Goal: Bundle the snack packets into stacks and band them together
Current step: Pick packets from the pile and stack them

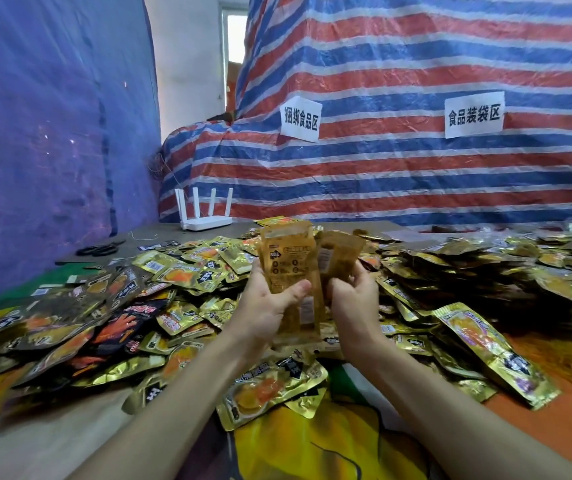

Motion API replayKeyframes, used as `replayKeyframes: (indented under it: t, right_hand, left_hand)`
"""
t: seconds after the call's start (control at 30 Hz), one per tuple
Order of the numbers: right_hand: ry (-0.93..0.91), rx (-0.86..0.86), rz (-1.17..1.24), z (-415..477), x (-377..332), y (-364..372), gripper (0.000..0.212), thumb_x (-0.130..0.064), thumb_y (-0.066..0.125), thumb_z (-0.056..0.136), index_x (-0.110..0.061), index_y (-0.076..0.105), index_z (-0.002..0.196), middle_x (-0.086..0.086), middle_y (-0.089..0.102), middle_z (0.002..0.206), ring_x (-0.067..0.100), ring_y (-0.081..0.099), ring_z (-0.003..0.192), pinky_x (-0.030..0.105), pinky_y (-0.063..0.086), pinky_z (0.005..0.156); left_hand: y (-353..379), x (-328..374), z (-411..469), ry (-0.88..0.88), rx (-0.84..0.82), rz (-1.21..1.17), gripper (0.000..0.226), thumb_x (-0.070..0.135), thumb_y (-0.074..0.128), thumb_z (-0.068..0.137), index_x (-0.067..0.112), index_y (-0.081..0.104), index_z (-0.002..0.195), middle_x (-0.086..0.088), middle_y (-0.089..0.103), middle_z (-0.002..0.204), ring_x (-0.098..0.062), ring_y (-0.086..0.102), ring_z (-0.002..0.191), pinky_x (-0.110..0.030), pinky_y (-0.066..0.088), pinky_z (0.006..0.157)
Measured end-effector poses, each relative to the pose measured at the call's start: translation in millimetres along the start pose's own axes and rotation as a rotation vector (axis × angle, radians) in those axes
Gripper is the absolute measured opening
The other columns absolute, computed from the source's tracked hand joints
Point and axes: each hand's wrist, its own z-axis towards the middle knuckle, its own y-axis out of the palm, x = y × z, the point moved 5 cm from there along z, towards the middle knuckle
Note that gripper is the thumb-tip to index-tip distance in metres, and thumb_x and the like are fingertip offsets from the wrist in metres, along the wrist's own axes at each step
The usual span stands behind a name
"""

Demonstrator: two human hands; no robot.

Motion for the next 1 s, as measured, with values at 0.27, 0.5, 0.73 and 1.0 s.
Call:
replayKeyframes:
  t: [0.27, 0.5, 0.73, 1.0]
  right_hand:
    - [0.076, 0.003, 0.013, -8, 9, 17, 0.041, -0.012, 0.033, 0.104, -0.014, 0.073, 0.093, 0.007, 0.077, 0.09, 0.02, 0.074, 0.086, 0.021, 0.057, 0.058]
    - [0.008, 0.026, -0.046, -17, 9, 21, 0.06, -0.054, 0.03, 0.106, -0.017, 0.076, 0.094, 0.005, 0.078, 0.088, 0.021, 0.074, 0.085, 0.037, 0.061, 0.076]
    - [0.062, 0.031, -0.028, -17, 3, 21, 0.069, -0.074, 0.046, 0.089, -0.015, 0.078, 0.076, 0.004, 0.078, 0.079, 0.021, 0.075, 0.078, 0.037, 0.058, 0.08]
    - [0.221, 0.089, 0.179, -6, 2, 14, 0.044, -0.046, 0.059, 0.091, -0.015, 0.074, 0.063, 0.006, 0.073, 0.066, 0.019, 0.07, 0.058, 0.03, 0.055, 0.054]
  left_hand:
    - [14, -1, -7, 0.201, 0.033, 0.221, 0.062, -0.008, 0.059, 0.093, 0.041, 0.031, 0.119, -0.003, 0.058, 0.117, -0.009, 0.068, 0.098, -0.017, 0.056, 0.07]
    - [16, -14, -4, -0.001, 0.097, 0.145, 0.038, 0.003, 0.056, 0.084, 0.027, 0.043, 0.109, -0.015, 0.057, 0.111, -0.022, 0.062, 0.088, -0.025, 0.051, 0.055]
    - [12, -27, -1, -0.04, 0.077, 0.361, 0.045, 0.018, 0.072, 0.077, 0.031, 0.039, 0.104, -0.018, 0.054, 0.124, -0.032, 0.062, 0.11, -0.052, 0.054, 0.093]
    - [17, -7, -4, 0.193, -0.034, 0.48, 0.055, 0.003, 0.082, 0.064, 0.021, 0.06, 0.111, -0.009, 0.07, 0.101, -0.025, 0.07, 0.095, -0.051, 0.059, 0.082]
